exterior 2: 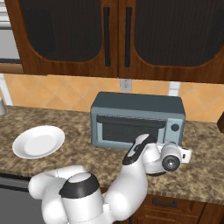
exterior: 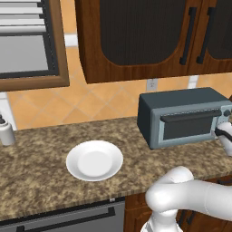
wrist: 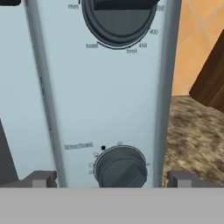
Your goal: Pick up the kebab skewer and baguette bread, and place them inside the toaster oven. Close the toaster oven door and start by setting the timer.
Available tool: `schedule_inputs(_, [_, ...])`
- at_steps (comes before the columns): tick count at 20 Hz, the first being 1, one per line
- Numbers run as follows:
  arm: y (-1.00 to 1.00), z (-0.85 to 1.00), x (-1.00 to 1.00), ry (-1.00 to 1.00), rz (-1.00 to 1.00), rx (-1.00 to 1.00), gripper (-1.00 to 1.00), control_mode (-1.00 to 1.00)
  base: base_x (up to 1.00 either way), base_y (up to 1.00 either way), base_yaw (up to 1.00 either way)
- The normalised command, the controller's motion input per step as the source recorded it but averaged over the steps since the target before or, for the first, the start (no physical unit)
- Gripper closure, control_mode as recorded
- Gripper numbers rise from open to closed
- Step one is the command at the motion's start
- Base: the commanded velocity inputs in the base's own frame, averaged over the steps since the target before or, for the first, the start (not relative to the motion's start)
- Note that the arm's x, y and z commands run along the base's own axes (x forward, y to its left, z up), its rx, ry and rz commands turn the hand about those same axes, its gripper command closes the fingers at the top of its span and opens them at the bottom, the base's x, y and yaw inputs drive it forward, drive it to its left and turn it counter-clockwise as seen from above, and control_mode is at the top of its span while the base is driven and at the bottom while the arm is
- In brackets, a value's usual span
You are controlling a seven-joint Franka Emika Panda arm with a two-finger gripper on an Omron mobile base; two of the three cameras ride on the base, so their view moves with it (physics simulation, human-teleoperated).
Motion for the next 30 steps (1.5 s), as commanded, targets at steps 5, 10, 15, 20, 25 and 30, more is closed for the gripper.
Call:
schedule_inputs(5, [0.0,0.0,0.0,0.0,0.0,0.01,-1.0,-1.0,0.0,0.0,0.0])
schedule_inputs(10, [-0.02,0.01,0.0,0.0,0.01,0.01,-1.0,-1.0,0.0,0.0,0.0])
schedule_inputs(15, [-0.08,0.0,0.0,0.0,0.07,0.0,-1.0,-1.0,0.0,0.0,0.0])
schedule_inputs(20, [-0.01,0.0,0.0,0.0,0.07,0.0,-1.0,-1.0,0.0,0.0,0.0])
schedule_inputs(25, [0.0,0.0,0.0,0.0,0.02,0.0,-1.0,-1.0,0.0,0.0,0.0])
schedule_inputs(30, [0.0,0.0,0.0,0.0,0.0,0.0,-1.0,-1.0,0.0,0.0,0.0])
